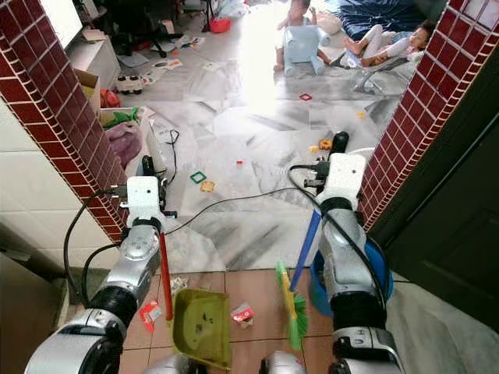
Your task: Sweep floor
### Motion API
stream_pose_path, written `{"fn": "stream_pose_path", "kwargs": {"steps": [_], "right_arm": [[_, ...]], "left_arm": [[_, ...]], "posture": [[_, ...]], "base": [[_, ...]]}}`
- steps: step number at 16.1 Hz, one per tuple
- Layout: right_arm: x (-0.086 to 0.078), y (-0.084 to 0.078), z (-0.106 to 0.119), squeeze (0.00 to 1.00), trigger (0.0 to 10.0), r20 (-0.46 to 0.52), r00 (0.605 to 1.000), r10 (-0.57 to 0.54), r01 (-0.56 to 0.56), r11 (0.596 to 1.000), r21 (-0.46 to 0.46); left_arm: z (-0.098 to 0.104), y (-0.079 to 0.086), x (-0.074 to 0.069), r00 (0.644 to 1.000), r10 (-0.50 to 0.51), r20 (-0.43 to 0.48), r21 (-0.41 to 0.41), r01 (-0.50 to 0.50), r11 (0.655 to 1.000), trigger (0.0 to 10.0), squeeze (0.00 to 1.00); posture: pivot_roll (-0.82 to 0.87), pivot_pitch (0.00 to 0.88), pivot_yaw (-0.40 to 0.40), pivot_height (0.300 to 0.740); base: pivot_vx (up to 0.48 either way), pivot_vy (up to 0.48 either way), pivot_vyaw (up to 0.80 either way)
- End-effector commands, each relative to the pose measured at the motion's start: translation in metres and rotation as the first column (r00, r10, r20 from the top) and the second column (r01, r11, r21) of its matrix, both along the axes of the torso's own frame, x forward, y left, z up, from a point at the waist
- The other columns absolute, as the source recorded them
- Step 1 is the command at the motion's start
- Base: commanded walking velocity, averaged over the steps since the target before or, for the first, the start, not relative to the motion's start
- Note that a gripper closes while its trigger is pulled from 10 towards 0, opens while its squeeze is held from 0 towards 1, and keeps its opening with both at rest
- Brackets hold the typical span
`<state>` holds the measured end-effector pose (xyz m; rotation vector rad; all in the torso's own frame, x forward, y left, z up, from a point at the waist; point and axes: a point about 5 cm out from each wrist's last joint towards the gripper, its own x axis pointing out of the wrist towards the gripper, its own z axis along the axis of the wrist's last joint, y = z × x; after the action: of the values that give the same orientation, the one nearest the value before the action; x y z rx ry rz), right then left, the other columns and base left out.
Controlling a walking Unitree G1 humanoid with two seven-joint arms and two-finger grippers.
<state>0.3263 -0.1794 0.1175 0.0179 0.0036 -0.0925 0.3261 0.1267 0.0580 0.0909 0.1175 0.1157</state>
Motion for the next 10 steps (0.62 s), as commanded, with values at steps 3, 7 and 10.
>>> {"fn": "stream_pose_path", "kwargs": {"steps": [3, 7, 10], "right_arm": [[0.012, 0.015, 0.029, 0.00, 10.0, 0.045, 0.996, 0.080, -0.086, 0.986, 0.142], [0.025, 0.018, 0.063, 0.00, 10.0, 0.062, 0.991, 0.121, -0.132, 0.967, 0.216], [0.031, 0.025, 0.087, 0.00, 10.0, 0.074, 0.986, 0.146, -0.163, 0.915, 0.369]], "left_arm": [[-0.006, -0.006, 0.000, 0.999, -0.020, -0.037, -0.008, 0.020, 1.000, 10.0, 0.00], [-0.009, -0.015, 0.002, 0.996, -0.060, -0.064, -0.015, 0.059, 0.998, 10.0, 0.00], [-0.013, -0.024, 0.001, 0.989, -0.107, -0.097, -0.054, 0.102, 0.993, 10.0, 0.00]], "posture": [[-0.18, 0.000, 0.014, 0.740], [-0.20, 0.000, 0.027, 0.740], [-0.21, 0.000, 0.041, 0.740]], "base": [[0.000, 0.000, 0.00], [0.000, 0.000, 0.00], [0.000, 0.000, 0.00]]}}
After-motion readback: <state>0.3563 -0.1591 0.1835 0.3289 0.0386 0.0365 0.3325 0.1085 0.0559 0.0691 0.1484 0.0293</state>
